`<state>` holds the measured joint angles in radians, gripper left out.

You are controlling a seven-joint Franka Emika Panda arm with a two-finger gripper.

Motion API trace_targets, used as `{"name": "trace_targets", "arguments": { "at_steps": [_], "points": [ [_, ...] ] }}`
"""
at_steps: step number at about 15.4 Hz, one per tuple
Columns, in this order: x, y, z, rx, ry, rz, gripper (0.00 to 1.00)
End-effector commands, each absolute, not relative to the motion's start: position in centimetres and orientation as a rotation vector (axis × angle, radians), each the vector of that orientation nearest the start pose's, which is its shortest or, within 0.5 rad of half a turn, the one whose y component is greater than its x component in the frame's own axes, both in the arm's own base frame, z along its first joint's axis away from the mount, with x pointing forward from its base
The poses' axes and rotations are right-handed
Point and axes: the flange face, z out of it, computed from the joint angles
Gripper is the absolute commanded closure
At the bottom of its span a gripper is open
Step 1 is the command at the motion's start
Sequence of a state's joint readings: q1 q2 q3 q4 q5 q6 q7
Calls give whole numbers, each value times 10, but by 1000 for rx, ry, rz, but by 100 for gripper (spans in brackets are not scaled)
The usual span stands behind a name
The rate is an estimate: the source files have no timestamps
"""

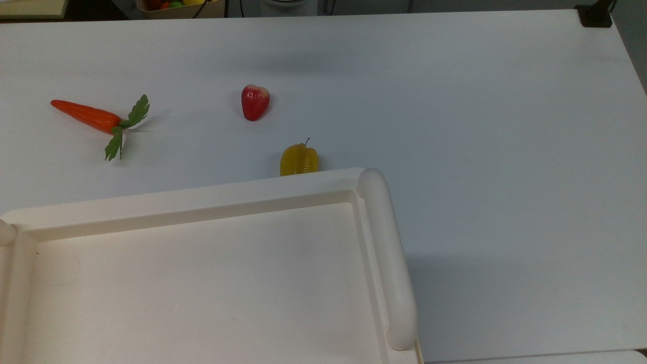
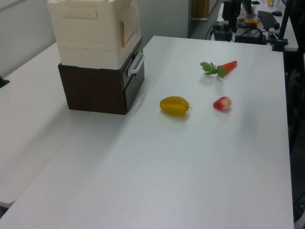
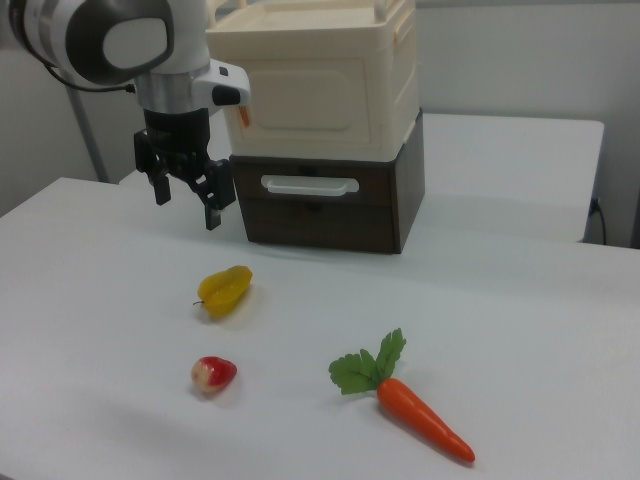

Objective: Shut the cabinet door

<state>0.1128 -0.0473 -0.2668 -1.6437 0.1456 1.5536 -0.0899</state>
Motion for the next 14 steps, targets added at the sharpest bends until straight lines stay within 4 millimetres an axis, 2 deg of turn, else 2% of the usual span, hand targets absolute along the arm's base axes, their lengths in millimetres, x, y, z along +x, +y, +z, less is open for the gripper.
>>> {"name": "trace_targets", "arguments": {
  "at_steps": [1, 5, 14],
  "points": [
    [523, -69, 620, -3042, 85, 77, 0],
    [526, -83, 629, -3043, 164, 32, 0],
    [533, -74, 619, -3046, 145, 59, 0]
  ]
}}
